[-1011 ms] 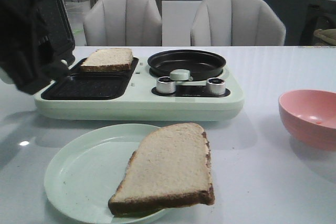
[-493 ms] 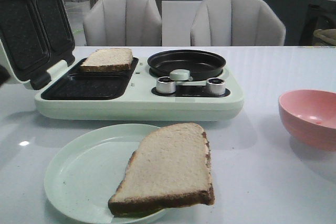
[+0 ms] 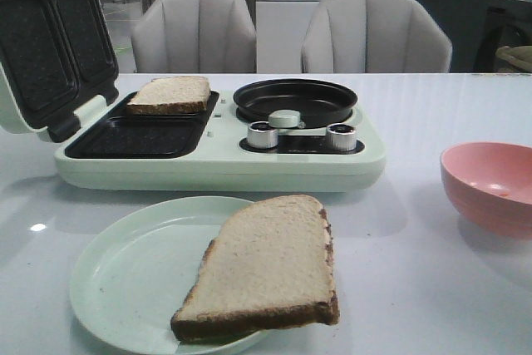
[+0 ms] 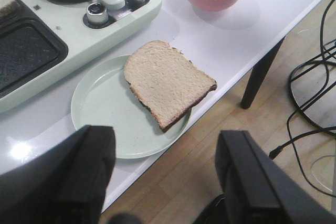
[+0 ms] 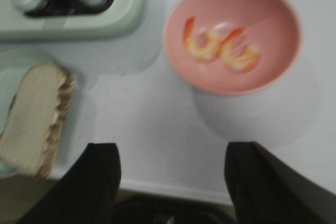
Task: Make breakfast with bread and shrimp
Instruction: 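Reach the right gripper to the remaining bread slice and grasp it, then carry the bread with the right gripper onto the first slice and release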
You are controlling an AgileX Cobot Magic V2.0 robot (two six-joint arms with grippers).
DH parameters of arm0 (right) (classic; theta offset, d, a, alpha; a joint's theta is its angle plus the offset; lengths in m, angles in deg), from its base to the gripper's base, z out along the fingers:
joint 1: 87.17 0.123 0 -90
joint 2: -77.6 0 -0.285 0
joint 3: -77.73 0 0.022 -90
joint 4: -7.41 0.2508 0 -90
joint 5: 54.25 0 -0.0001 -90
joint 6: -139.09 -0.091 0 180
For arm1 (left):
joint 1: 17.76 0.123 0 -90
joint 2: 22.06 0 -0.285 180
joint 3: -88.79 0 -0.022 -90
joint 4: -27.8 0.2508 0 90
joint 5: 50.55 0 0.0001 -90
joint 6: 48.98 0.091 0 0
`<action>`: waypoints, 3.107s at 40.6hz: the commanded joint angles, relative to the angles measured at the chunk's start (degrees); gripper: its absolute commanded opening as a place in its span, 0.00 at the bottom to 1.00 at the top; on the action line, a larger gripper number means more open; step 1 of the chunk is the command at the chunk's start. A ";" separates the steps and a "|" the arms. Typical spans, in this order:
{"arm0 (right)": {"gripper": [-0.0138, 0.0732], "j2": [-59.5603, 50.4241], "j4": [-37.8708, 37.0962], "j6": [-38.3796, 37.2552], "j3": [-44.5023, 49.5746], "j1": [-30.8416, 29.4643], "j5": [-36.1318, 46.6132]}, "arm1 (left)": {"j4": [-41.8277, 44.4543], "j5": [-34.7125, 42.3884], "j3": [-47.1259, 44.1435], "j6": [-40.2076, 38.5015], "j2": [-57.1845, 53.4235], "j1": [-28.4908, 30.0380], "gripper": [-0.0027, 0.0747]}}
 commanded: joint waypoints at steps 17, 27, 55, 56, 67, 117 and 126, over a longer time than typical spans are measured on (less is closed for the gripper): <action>0.78 28.66 26.13 12.68 -3.60 19.85 12.12 | 0.28 3.63 -0.23 0.06 0.15 -0.35 0.65; 0.78 38.41 26.38 13.07 -9.96 21.91 9.95 | 0.28 3.74 -0.73 0.06 0.15 -0.35 0.65; 0.39 48.43 26.51 15.52 -19.52 21.97 3.29 | 0.41 3.85 -0.73 0.06 0.15 -0.35 0.65; 0.37 48.36 26.51 15.52 -19.52 21.97 3.29 | 0.53 3.85 -0.73 0.06 0.15 -0.35 0.65; 0.23 42.73 25.88 15.59 -19.52 21.97 1.90 | 1.23 3.85 -0.73 0.06 0.15 -0.35 0.65; 0.44 73.42 28.85 15.49 -73.65 25.30 4.16 | 1.37 3.85 -0.73 0.06 0.15 -0.35 0.65; 0.78 74.80 27.88 15.49 -73.65 25.30 4.42 | 1.37 3.85 -0.73 0.06 0.15 -0.35 0.65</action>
